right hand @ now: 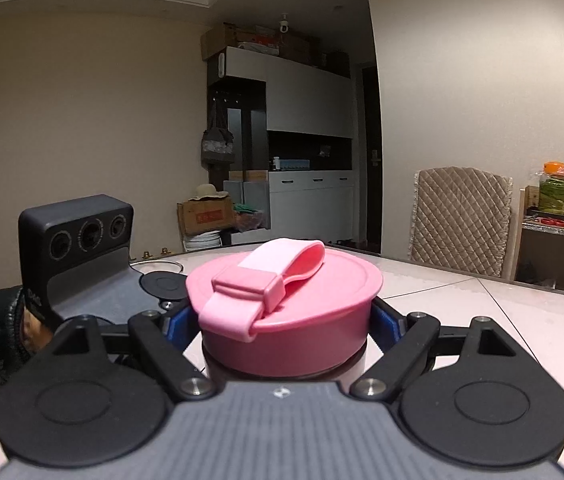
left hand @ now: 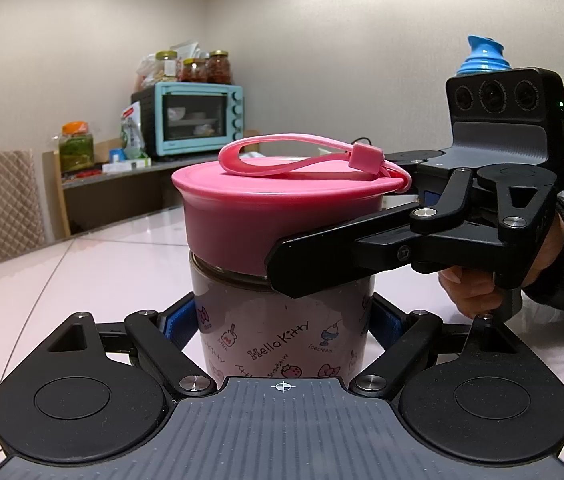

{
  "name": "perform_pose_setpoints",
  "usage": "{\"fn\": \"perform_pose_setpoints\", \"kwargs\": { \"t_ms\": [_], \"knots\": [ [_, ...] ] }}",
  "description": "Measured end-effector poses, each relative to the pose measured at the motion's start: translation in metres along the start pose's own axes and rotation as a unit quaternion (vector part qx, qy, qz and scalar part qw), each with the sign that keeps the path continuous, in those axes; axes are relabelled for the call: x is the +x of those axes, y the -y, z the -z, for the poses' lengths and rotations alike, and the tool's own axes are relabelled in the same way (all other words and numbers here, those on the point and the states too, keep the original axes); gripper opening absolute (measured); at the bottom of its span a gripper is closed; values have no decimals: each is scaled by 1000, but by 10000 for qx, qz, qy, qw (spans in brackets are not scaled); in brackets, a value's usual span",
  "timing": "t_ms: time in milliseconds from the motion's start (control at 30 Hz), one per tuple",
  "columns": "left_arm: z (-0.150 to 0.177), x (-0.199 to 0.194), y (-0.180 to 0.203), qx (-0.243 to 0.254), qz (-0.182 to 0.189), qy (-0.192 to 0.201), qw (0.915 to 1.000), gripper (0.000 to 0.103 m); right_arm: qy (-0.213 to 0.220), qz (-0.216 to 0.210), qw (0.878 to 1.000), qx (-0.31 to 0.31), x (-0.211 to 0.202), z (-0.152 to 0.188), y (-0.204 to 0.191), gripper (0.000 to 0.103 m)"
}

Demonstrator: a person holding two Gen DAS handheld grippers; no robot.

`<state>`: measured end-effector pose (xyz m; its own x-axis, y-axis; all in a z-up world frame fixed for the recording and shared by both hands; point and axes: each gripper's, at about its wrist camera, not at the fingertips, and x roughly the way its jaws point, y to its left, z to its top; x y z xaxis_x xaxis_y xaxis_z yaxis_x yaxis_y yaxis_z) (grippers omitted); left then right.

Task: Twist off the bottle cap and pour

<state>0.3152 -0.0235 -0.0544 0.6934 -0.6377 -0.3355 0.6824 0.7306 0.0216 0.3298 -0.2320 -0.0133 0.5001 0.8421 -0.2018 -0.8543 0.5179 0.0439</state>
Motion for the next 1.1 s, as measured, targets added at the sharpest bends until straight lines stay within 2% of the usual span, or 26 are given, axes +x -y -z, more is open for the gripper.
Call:
{"fn": "perform_pose_setpoints", "kwargs": {
  "t_ms": [233, 433, 800, 867, 1100],
  "knots": [
    [0, 0, 0, 1, -1, -1, 10000, 90, -84, 65, 9999, -19, -3, -1, 1, 86],
    [0, -1, 0, 1, -1, -2, 10000, 90, -59, 483, 9987, 142, -9, -3, -11, 100],
    [0, -1, 0, 3, 1, 3, 10000, 90, -15, 1248, 9912, 436, -21, -7, -32, 102],
    [0, -1, 0, 2, 3, 3, 10000, 90, 9, 1518, 9874, 443, -6, -4, -38, 102],
    [0, -1, 0, 3, 2, 3, 10000, 90, 148, 2027, 9780, 462, -4, 2, -49, 102]
  ]
}}
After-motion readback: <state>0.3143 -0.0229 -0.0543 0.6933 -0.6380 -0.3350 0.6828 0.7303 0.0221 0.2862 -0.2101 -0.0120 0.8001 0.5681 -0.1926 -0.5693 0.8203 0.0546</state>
